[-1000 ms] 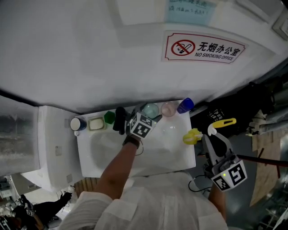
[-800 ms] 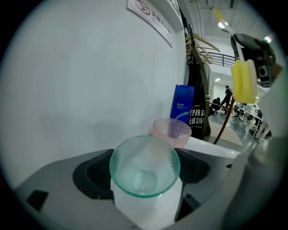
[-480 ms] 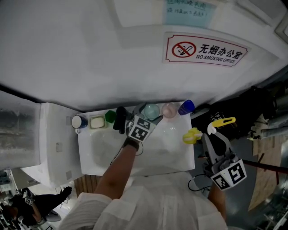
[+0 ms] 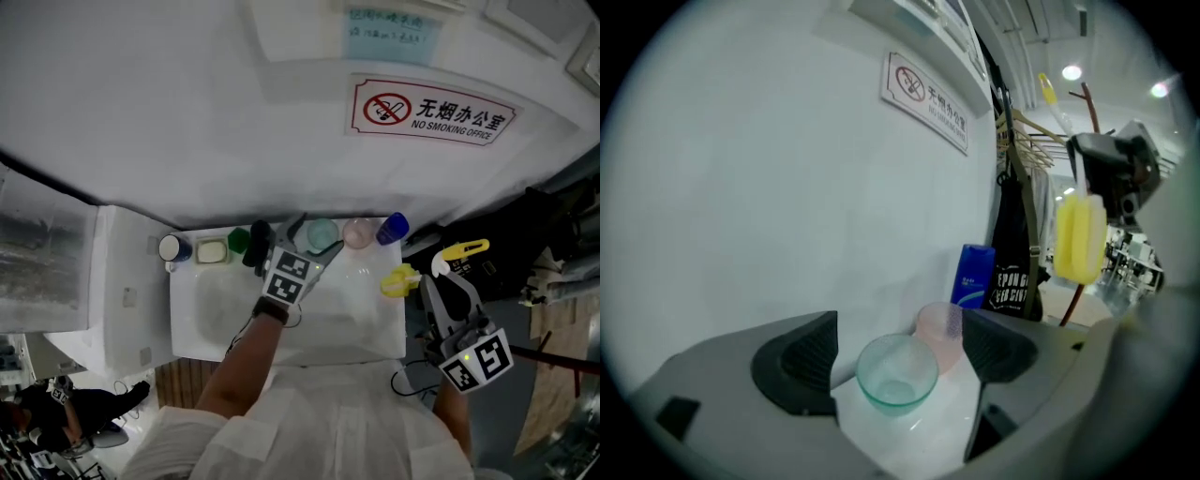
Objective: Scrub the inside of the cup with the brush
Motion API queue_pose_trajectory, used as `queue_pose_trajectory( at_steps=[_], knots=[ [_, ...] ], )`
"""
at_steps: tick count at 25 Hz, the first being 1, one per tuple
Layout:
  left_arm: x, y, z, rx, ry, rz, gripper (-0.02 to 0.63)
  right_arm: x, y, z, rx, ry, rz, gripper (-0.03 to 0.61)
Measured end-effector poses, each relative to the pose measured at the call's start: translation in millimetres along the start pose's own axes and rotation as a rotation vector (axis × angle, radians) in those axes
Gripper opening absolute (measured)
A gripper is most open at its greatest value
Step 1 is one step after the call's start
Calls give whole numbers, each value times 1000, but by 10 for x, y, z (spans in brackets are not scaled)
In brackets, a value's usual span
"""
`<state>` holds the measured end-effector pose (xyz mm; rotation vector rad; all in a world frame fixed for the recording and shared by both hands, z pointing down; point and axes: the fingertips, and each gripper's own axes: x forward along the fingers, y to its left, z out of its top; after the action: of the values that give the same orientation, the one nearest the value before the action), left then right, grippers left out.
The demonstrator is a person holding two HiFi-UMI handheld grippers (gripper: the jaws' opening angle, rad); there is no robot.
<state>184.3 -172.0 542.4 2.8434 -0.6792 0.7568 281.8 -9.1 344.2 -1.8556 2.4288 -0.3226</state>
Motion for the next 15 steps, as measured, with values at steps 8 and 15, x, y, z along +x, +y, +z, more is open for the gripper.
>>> queue_pose_trajectory(
  at_steps=[8,15],
  knots=[
    [-597,-242,565,-59,-173,-47,390,13,44,34,-5,-20,25,31],
    [-1234,-293,972,-136,-346,-75,390,-16,115,56,-10,-32,40,31]
  ],
)
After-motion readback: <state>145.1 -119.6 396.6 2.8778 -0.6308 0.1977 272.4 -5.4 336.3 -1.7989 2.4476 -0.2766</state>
